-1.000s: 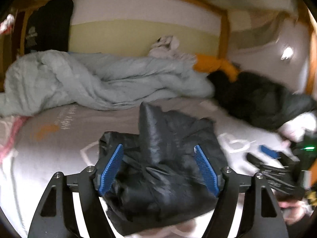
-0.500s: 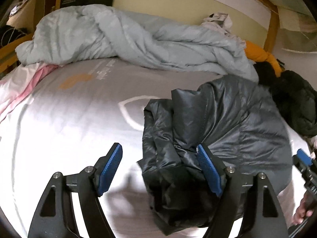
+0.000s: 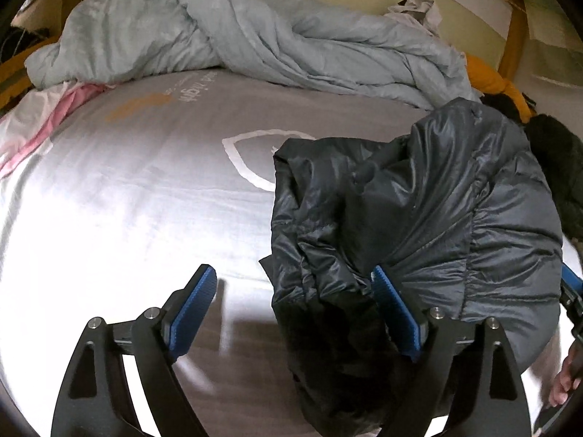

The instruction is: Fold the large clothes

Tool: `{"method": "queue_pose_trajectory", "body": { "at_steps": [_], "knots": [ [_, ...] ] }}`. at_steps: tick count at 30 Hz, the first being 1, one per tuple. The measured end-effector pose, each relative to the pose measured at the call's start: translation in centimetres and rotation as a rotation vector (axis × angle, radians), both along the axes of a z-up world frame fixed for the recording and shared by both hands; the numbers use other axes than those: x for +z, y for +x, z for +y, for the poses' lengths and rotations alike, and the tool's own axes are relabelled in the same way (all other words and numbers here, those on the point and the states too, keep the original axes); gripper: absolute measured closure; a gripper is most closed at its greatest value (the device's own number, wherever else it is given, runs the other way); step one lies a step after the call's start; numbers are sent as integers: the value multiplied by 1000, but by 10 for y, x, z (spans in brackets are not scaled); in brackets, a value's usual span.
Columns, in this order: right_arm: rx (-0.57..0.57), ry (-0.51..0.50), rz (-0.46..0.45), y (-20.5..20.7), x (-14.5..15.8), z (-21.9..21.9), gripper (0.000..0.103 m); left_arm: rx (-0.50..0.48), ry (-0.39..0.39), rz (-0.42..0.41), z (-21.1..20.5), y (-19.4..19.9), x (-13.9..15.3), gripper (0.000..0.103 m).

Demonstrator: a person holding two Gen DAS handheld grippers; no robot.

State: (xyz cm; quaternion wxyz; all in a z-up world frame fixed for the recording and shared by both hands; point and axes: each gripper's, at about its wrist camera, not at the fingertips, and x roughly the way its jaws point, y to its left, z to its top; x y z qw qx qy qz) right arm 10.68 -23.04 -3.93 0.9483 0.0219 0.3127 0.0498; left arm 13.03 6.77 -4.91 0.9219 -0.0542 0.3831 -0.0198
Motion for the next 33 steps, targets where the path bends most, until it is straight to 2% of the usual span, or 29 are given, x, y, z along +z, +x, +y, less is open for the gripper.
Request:
{"method": "queue_pose_trajectory", "body": {
  "at_steps": [5, 11, 12, 14, 15, 16, 17, 18, 20, 23, 26, 29, 31, 33],
  "knots": [
    [-11, 33, 46, 9, -12, -5, 16, 8, -2, 4, 0, 2, -3, 13],
    [-14, 17, 62, 13, -14, -2, 16, 8, 3, -5, 0, 0, -2, 13],
    [-16, 20, 63, 13, -14, -3, 16, 9, 9, -24, 0, -3, 2, 14],
    [-16, 20, 54, 11, -8, -3, 18, 8, 15, -80, -1, -11, 18, 26],
    [-11, 20, 43, 9, -2, -2, 31, -7, 4, -122, -4, -17, 30, 37],
    [9, 24, 22, 7, 9, -1, 40, -23, -12, -171, -5, -22, 42, 41],
    [28, 31, 5, 5, 18, 1, 59, -41, -33, -236, -6, -30, 56, 41],
    [47, 39, -17, 4, 28, 1, 69, -62, -54, -297, -7, -37, 68, 41],
    [83, 64, -89, 2, 54, 1, 70, -106, -73, -372, -14, -41, 89, 41],
    [101, 94, -94, 21, 80, 3, 70, -119, -40, -329, -28, -23, 100, 45],
    [103, 130, -53, 55, 85, 7, 70, -80, -12, -191, -36, 15, 84, 49],
    [93, 150, 53, 96, 65, 19, 72, -34, -53, -84, -28, 44, 53, 50],
    [92, 168, 108, 117, 45, 26, 74, -10, -39, -72, -25, 49, 37, 49],
    [87, 171, 120, 127, 28, 31, 74, -4, -20, -69, -22, 50, 24, 47]
  ]
}}
